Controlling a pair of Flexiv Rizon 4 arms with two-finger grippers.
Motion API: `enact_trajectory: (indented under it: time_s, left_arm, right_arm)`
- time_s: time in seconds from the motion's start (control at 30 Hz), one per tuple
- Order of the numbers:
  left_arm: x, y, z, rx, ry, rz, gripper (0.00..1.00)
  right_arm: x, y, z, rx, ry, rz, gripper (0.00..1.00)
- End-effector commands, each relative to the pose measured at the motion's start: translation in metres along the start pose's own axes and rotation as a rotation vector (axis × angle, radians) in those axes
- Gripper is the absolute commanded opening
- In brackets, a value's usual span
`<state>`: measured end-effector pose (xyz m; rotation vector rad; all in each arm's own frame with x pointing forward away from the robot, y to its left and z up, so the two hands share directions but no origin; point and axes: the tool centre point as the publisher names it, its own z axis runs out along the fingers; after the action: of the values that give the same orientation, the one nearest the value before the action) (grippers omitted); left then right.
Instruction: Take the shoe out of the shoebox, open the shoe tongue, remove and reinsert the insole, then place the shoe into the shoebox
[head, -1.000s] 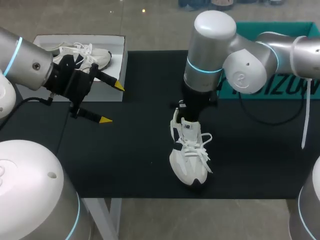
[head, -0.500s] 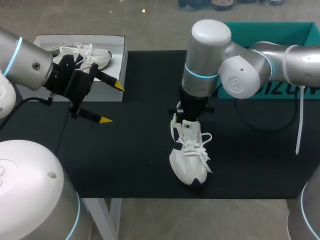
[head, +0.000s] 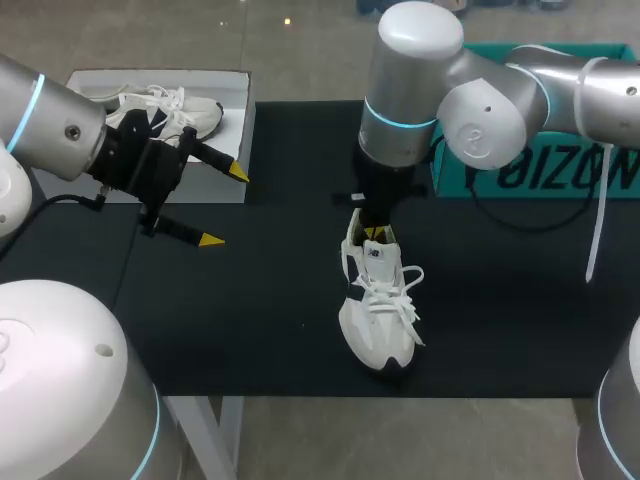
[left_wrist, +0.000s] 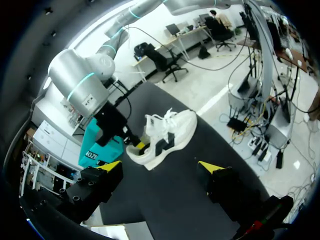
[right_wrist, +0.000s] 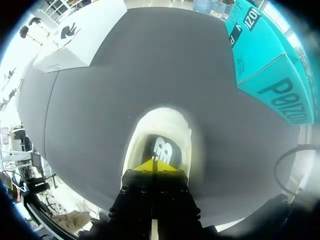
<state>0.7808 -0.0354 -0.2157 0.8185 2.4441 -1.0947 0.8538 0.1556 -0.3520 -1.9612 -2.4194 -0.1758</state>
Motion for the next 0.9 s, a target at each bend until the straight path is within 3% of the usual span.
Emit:
enact_trajectory:
  time_s: [0.03,0.6,0.63,0.7,0.73,0.77,0.8,0.83,0.9]
  left_arm:
    - [0.0,-0.001,0.0,-0.005,0.002,-0.001,1.0]
    - [0.0,-0.001,0.0,-0.005,0.002,-0.001,1.0]
    - [0.0,-0.001,0.0,-0.005,0.002,-0.001,1.0]
    - [0.0,-0.001,0.0,-0.005,0.002,-0.001,1.0]
    - [0.0,-0.001,0.0,-0.005,0.002,-0.001,1.0]
    - [0.0,-0.001,0.0,-0.005,0.002,-0.001,1.0]
    - [0.0,-0.001,0.0,-0.005,0.002,-0.001,1.0]
    - [0.0,-0.001,0.0,-0.005,0.002,-0.001,1.0]
    - [0.0,-0.001,0.0,-0.005,0.002,-0.001,1.0]
  right_arm:
    - [-0.003,-0.004,-0.031,-0.016,-0.015,-0.01,0.0]
    - [0.006,-0.007,-0.041,-0.016,-0.008,-0.051,0.0]
    - [0.006,-0.007,-0.041,-0.016,-0.008,-0.052,0.1]
    - [0.006,-0.009,-0.043,-0.021,-0.006,-0.049,0.42]
    - [0.006,-0.01,-0.044,-0.022,-0.007,-0.049,0.68]
    - [0.005,-0.01,-0.044,-0.026,-0.006,-0.05,0.85]
    - [0.005,-0.011,-0.046,-0.029,-0.006,-0.05,0.89]
    - [0.004,-0.012,-0.047,-0.03,-0.005,-0.051,1.0]
    - [0.003,-0.013,-0.052,-0.039,0.003,-0.056,1.0]
